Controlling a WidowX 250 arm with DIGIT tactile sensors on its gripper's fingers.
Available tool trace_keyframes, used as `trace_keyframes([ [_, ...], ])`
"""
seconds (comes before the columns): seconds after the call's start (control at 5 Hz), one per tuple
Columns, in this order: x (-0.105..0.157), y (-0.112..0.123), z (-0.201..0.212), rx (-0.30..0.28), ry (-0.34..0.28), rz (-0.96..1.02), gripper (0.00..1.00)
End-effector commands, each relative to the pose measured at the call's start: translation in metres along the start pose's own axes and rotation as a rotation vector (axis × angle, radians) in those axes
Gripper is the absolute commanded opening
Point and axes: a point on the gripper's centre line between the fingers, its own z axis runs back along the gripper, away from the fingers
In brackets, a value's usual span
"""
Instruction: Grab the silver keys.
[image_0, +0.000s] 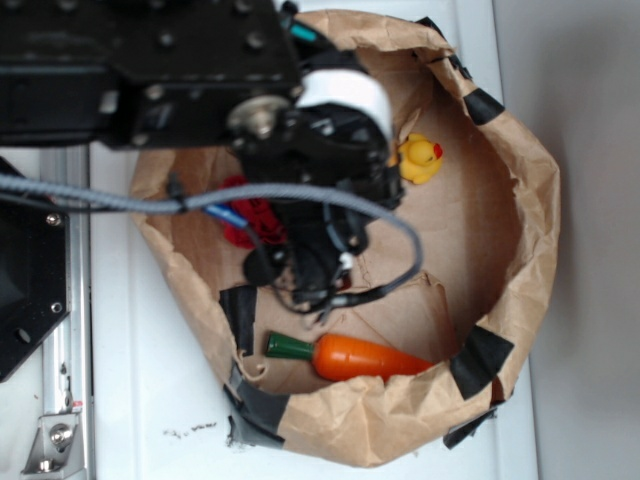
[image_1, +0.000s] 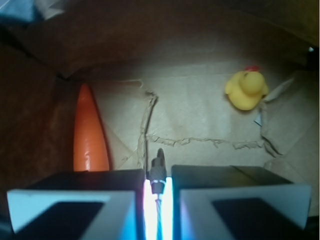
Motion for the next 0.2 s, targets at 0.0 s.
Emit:
trace_keyframes([
  [0.0,0.0216,0.0127,0.0158,0.004,-0.063,0.074,0.00],
])
